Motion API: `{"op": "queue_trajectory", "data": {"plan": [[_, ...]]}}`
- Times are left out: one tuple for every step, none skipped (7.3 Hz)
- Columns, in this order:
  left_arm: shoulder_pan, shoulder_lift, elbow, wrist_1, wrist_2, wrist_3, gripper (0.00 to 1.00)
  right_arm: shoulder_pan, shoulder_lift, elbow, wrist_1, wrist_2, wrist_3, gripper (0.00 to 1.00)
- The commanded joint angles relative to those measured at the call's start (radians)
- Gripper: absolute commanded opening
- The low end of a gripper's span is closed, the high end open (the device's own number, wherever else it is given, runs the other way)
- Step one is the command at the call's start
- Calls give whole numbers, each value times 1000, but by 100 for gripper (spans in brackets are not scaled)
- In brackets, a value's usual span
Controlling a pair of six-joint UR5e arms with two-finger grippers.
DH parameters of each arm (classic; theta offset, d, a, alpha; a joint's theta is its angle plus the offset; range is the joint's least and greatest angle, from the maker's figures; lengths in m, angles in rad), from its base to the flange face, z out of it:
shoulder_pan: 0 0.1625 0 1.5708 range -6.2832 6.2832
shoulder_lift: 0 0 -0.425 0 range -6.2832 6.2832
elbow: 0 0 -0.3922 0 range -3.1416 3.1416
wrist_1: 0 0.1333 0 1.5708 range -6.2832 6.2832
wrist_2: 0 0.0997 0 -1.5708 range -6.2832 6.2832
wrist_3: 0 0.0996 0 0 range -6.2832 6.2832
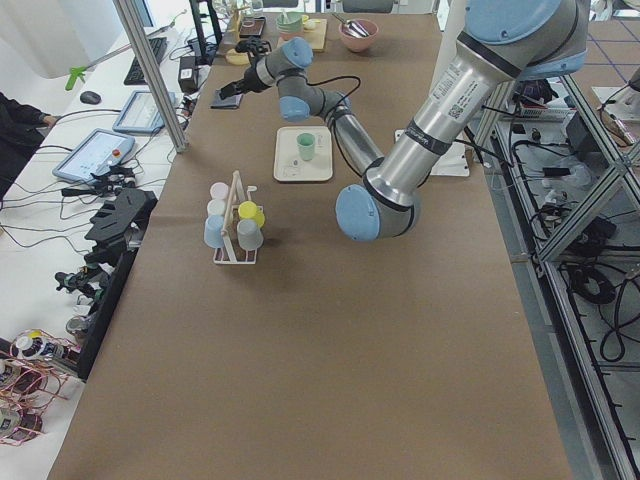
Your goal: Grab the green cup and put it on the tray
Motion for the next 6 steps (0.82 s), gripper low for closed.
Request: {"op": "queue_trajectory", "data": {"plan": [[-259,92,3,222,-308,12,99,1,0,-5,0,0,0,100],[-353,128,36,272,-492,13,99,0,2,-8,0,0,0,100],[-428,171,102,302,-668,16,99,1,5,-8,0,0,0,100],[-500,243,150,303,-777,30,99,0,5,-8,0,0,0,100],[-547,336,153,319,-825,39,99,0,5,-8,0,0,0,100],[-588,413,147,329,-807,42,99,0,6,-8,0,0,0,100]]}}
